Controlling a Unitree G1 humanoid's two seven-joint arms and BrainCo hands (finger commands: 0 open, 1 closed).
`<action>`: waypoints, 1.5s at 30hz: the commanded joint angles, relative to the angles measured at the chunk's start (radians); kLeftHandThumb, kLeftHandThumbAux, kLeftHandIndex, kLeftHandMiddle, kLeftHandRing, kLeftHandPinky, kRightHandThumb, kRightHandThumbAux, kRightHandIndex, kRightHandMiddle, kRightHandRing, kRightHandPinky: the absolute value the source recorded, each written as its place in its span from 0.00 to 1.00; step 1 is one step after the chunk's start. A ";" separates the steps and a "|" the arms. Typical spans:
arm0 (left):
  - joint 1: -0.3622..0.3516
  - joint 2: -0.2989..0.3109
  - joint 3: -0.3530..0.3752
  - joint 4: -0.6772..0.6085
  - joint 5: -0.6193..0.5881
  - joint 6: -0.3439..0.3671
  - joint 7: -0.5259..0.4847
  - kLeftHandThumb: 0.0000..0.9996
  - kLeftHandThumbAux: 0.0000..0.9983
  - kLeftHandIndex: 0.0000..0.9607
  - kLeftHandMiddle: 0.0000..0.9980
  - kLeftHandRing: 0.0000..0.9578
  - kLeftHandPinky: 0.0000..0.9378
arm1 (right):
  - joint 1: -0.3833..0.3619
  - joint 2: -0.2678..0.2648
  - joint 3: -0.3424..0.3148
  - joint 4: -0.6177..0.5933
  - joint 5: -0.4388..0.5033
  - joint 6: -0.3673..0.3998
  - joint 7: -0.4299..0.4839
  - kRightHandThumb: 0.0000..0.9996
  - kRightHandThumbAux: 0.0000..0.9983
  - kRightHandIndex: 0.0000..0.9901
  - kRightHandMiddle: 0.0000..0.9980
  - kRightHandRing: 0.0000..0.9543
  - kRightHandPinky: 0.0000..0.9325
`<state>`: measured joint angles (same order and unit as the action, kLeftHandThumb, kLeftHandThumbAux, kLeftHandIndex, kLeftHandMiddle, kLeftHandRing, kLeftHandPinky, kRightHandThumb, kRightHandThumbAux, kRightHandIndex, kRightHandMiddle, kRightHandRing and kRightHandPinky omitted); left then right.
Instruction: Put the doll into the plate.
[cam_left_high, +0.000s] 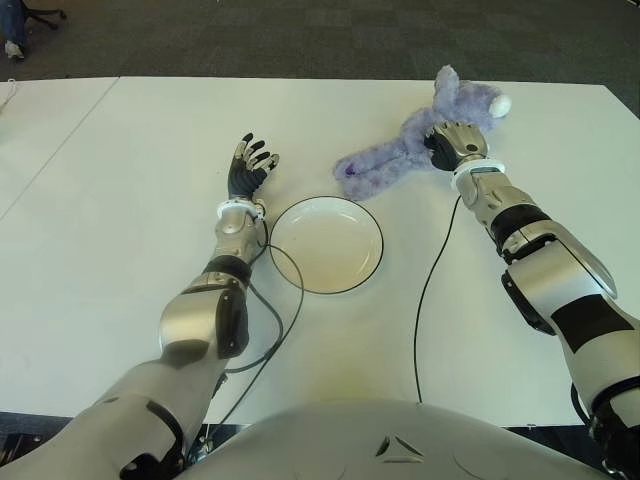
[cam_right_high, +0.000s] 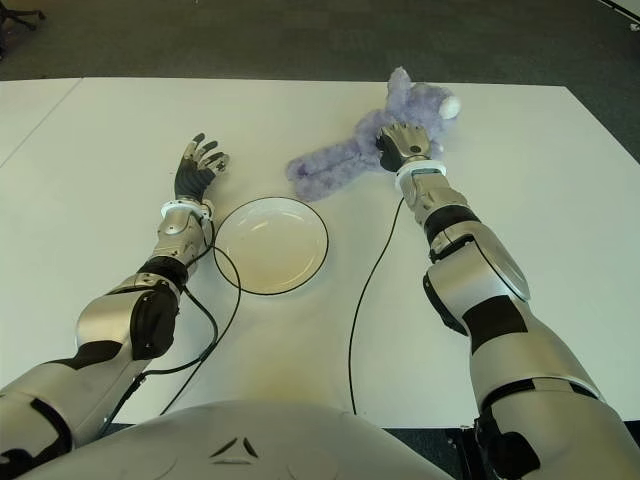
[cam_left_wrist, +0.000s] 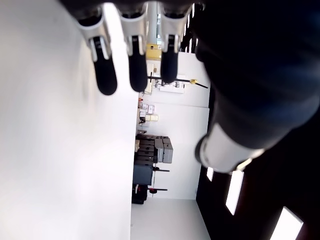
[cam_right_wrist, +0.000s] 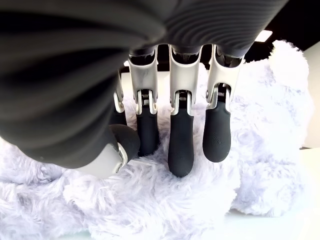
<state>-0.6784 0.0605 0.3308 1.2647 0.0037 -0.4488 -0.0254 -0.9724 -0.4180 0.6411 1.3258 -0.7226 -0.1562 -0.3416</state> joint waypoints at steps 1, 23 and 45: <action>0.119 -0.047 -0.013 0.096 0.011 0.116 0.025 0.32 0.82 0.08 0.16 0.20 0.27 | 0.066 -0.001 0.016 0.031 -0.013 -0.120 0.162 0.70 0.73 0.40 0.66 0.75 0.76; 0.123 -0.049 -0.001 0.094 0.004 0.085 0.011 0.40 0.82 0.13 0.17 0.21 0.29 | 0.289 -0.636 0.120 -1.406 0.300 -0.038 1.193 0.94 0.65 0.10 0.49 0.75 0.76; 0.128 -0.049 -0.001 0.092 0.002 0.069 0.004 0.38 0.83 0.12 0.17 0.19 0.24 | 0.238 -0.798 0.115 -1.629 0.436 0.037 1.242 0.14 0.77 0.16 0.71 0.81 0.86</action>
<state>-0.6883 0.0502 0.3354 1.2501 0.0078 -0.5132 -0.0164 -0.7530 -0.9647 0.6539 0.1704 -0.4642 -0.0098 0.0194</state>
